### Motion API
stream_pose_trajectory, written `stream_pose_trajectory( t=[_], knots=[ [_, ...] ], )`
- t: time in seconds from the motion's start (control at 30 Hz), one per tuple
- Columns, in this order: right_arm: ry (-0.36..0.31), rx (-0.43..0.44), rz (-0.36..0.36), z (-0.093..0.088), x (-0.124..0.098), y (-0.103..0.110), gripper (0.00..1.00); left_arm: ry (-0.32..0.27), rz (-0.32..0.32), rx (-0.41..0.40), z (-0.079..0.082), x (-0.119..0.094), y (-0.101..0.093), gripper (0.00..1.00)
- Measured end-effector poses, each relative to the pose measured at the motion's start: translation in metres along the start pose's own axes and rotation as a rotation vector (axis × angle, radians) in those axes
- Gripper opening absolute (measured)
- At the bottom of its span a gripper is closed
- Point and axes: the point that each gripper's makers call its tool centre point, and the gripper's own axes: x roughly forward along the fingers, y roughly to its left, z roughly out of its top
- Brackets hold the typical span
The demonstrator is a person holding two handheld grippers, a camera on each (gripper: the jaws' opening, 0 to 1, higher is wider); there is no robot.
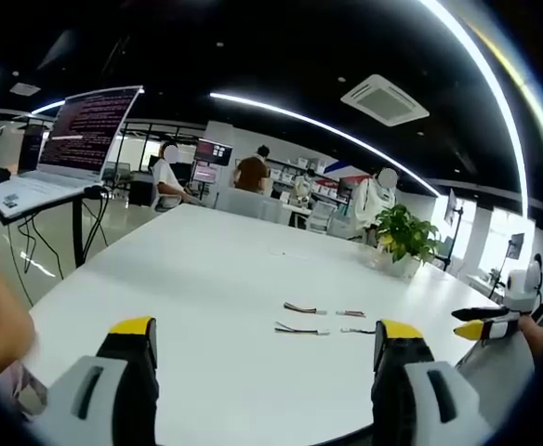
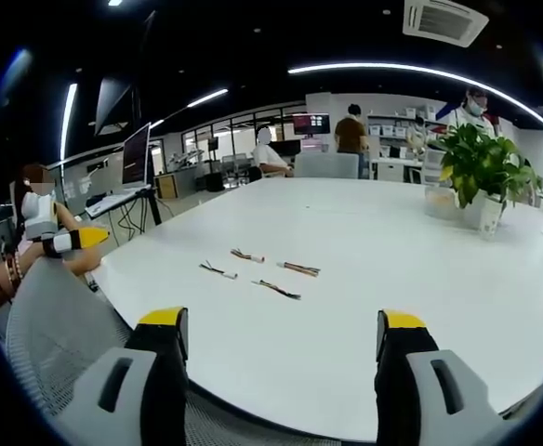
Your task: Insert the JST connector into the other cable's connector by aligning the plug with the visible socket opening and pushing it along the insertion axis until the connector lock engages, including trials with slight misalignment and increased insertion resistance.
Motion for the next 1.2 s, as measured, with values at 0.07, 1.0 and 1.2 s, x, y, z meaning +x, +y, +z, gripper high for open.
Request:
stream_pose_trajectory(
  t=[0.07, 1.0, 1.2],
  knots=[
    [0.001, 0.000, 0.000, 0.000, 0.000, 0.000, 0.81, 0.002, 0.000, 0.000, 0.000, 0.000, -0.001, 0.96],
    [0.054, 0.010, 0.038, -0.007, 0.002, 0.006, 0.74, 0.059, -0.051, 0.054, -0.007, 0.003, -0.007, 0.99],
    [0.081, 0.000, 0.059, -0.010, 0.003, 0.009, 0.71, 0.100, -0.049, -0.025, -0.012, 0.007, 0.000, 0.98]
  ],
)
